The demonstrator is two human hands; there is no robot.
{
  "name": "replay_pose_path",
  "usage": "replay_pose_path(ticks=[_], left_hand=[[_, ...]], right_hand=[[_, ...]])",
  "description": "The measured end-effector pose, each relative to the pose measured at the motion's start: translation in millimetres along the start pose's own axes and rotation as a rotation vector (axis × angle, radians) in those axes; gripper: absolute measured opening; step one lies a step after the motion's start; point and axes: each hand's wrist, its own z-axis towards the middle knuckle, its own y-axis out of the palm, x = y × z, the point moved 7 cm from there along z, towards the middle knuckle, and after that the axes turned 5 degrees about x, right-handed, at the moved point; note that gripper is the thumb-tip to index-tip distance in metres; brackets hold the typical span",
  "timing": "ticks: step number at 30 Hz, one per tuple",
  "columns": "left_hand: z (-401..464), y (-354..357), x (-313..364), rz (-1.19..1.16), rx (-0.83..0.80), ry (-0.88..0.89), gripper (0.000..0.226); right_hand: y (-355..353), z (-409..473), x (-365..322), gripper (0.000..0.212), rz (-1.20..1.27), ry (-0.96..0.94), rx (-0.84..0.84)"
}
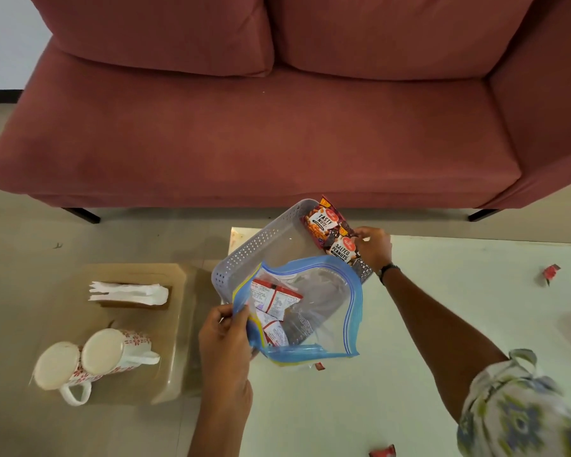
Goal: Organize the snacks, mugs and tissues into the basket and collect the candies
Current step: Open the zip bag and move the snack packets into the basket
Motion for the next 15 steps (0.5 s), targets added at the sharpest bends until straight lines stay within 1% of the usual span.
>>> replay_pose_path(ticks=[5, 9, 12, 13, 15], left_hand=[[-3, 0, -1, 0.022, 0.010, 0.001, 0.026], [-5, 1, -2, 0.023, 0.021, -0.007, 0.023], [-7, 0, -1, 0.022, 0.025, 0.020, 0.024], [-9, 0, 0, 0.022, 0.019, 0.032, 0.024], [-13, -1, 0, 0.034, 0.006, 0.051, 0.024]], right_hand=[[-7, 1, 6, 0.025, -0.096, 0.050, 0.067], [-12, -4, 5, 0.025, -0.118, 0.043, 0.045], [-33, -22, -12, 0.031, -0.012, 0.006, 0.117], [-46, -33, -27, 0.029, 0.047, -0.038, 0.147], [-79, -67, -66, 0.018, 0.172, -0.149, 0.152]])
